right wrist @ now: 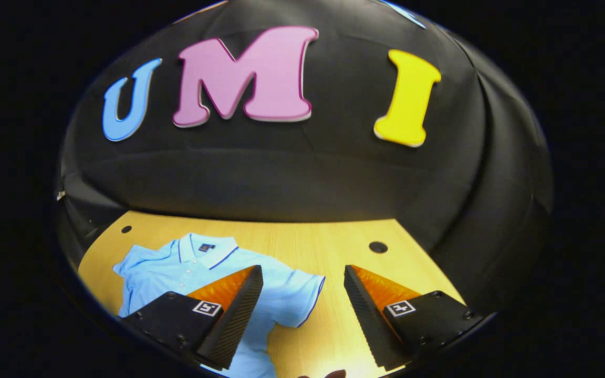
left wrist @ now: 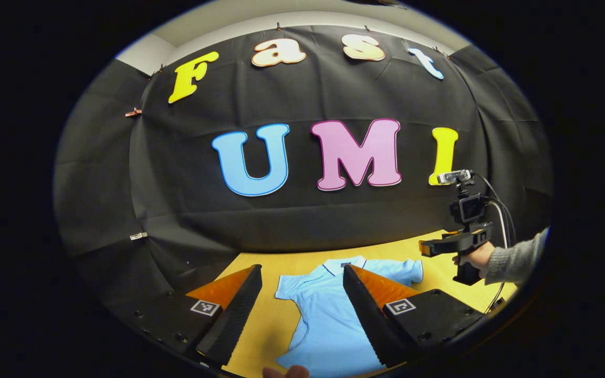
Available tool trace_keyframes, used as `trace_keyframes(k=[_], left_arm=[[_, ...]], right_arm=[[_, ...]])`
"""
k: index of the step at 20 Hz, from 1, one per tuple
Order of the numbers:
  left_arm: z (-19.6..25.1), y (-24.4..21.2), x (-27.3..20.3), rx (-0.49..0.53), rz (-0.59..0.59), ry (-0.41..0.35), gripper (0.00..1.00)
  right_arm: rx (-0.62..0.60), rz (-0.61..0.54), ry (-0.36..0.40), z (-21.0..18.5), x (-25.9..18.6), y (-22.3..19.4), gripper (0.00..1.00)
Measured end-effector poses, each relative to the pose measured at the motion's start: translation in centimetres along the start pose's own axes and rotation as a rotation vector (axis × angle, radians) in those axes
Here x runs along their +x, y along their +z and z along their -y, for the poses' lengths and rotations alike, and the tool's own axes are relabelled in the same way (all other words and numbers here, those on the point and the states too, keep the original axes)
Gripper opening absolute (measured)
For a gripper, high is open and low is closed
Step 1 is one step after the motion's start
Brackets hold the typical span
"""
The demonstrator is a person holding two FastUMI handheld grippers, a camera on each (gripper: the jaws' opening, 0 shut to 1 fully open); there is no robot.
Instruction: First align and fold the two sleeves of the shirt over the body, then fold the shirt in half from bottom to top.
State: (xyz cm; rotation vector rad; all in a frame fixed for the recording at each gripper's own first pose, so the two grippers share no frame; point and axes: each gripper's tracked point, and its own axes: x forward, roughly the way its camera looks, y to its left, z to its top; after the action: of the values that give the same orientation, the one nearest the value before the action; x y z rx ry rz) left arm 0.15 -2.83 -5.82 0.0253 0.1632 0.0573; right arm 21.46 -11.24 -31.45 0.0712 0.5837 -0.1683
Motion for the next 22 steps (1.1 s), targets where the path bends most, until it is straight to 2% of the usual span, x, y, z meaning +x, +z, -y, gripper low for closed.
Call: trace_keyframes(k=[4,9,13,17,19,20,21,22], left_arm=[[0.3,-0.9,0.9,-0.001,-0.021,0.029,0.99],[0.2,-2.5,1.9,0.0,-0.063,0.056,0.99],[0.0,-3.3,3.1,-0.01,-0.085,0.075,0.99],[-0.3,-3.7,3.9,-0.009,-0.092,0.08,0.99],[-0.5,-3.9,4.1,-0.01,-0.098,0.082,0.99],[-0.7,-3.9,4.2,-0.011,-0.1,0.082,0.99],[-0.9,-4.1,4.2,-0.011,-0.102,0.082,0.99],[-1.0,-4.1,4.2,-0.012,-0.103,0.084,0.99]], right_arm=[[0.03,-0.146,-0.028,1.1,6.1,-5.0,0.97],[0.066,-0.266,-0.05,1.8,10.7,-9.1,0.97],[0.059,-0.322,-0.062,1.9,12.4,-11.0,0.97],[0.093,-0.326,-0.06,1.5,12.8,-11.1,0.97],[0.079,-0.327,-0.048,1.2,12.5,-11.1,0.89],[0.076,-0.328,-0.036,0.7,12.5,-11.1,0.77],[0.075,-0.328,-0.031,0.5,12.4,-11.1,0.72],[0.076,-0.329,-0.024,0.2,12.4,-11.1,0.55]])
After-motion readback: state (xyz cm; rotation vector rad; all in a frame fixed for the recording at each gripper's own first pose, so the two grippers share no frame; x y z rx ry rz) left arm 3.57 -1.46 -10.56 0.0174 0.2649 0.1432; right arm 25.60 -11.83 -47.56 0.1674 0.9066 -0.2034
